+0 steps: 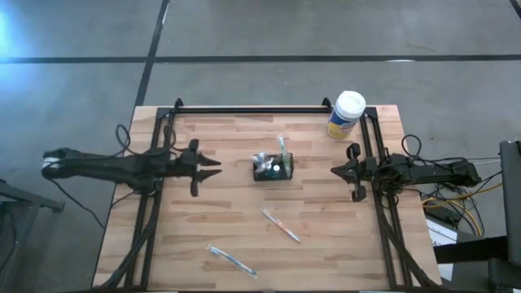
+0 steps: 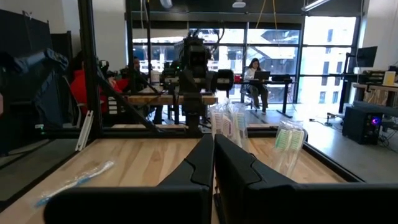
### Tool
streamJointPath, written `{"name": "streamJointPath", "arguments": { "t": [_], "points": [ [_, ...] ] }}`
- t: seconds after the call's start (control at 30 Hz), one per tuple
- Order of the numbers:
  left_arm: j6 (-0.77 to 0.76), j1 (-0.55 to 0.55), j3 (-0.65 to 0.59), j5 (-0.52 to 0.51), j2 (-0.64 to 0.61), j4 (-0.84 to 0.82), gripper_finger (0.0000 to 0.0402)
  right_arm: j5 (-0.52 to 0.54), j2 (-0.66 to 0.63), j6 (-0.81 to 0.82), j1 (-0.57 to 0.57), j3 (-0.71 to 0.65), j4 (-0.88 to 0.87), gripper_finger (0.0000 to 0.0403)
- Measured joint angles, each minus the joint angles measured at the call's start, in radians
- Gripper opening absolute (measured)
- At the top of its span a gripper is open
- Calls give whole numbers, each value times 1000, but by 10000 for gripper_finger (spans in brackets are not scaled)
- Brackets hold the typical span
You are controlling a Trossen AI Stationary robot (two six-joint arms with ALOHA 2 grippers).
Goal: Pick & Place toothbrushing station
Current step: Put the orange toothbrush into the wire organizer
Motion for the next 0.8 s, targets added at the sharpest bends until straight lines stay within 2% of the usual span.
{"name": "streamJointPath", "arguments": {
  "t": [0.13,0.17,0.33,0.6,0.8],
  "points": [
    [-14,0,-115,-11,-93,77,27,0,0,0,0,0,1,8],
    [-12,0,-134,-12,-113,88,14,0,0,0,0,0,1,8],
    [-21,0,-210,-13,-183,110,8,0,0,0,0,0,2,8],
    [-19,0,-317,-1,-208,169,4,-1,0,21,0,0,2,8],
    [3,1,-321,-17,-207,147,5,-8,1,57,0,0,1,8]
  ]
}}
